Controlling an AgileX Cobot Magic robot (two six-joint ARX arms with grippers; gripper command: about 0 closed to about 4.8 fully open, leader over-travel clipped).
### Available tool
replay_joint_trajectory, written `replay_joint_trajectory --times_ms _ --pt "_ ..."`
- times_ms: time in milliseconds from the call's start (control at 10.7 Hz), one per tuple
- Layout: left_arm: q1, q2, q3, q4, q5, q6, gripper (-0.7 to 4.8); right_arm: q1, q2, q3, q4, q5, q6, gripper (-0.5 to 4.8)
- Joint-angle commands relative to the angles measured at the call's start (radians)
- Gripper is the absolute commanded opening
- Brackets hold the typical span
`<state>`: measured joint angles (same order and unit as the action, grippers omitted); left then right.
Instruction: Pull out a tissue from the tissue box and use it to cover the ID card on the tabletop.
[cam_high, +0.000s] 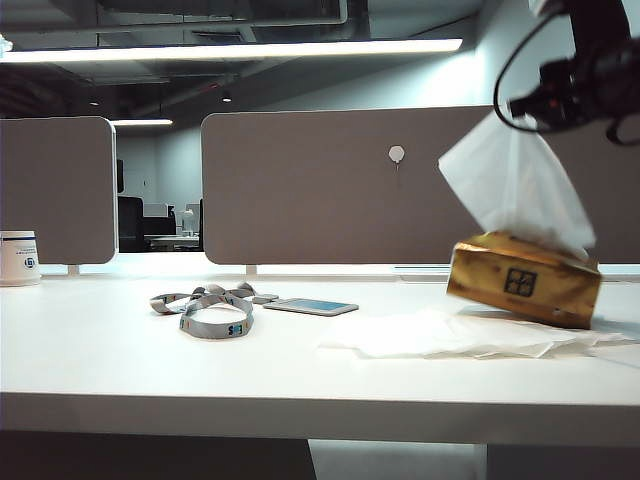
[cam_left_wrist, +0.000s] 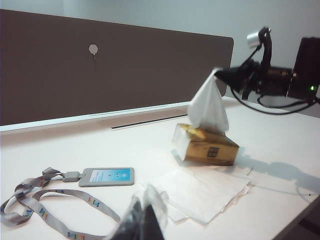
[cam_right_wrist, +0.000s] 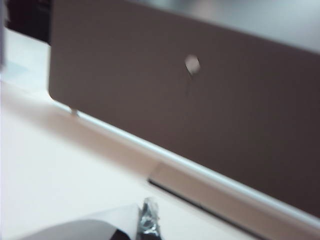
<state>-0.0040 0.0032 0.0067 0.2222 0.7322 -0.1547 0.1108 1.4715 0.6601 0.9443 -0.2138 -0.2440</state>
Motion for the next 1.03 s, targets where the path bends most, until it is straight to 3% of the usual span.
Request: replay_joint_trajectory --times_ms 93,373,560,839,1026 --pt "-0.001 0.001 0.004 0.012 -0.014 -0.003 -0.06 0.057 -0.026 0.077 0.028 -0.155 0.042 -0.05" --pt "-0.001 0.001 0.004 0.012 -0.014 -0.003 -0.05 0.136 -0.026 0.103 0.015 -0.190 0.042 -0.06" --pt "-0.001 0.001 0.004 0.012 -0.014 -0.003 -0.05 0.242 0.011 0.141 -0.085 -0.185 0.029 -0.06" --pt "-0.001 0.001 0.004 0.012 -0.014 -0.003 -0.05 0.265 0.184 0.166 -0.085 -0.101 0.029 -0.06" --pt "-0.001 0.001 0.004 0.012 -0.014 -0.003 -0.06 0.264 0.261 0.176 -0.074 -0.100 0.029 -0.06"
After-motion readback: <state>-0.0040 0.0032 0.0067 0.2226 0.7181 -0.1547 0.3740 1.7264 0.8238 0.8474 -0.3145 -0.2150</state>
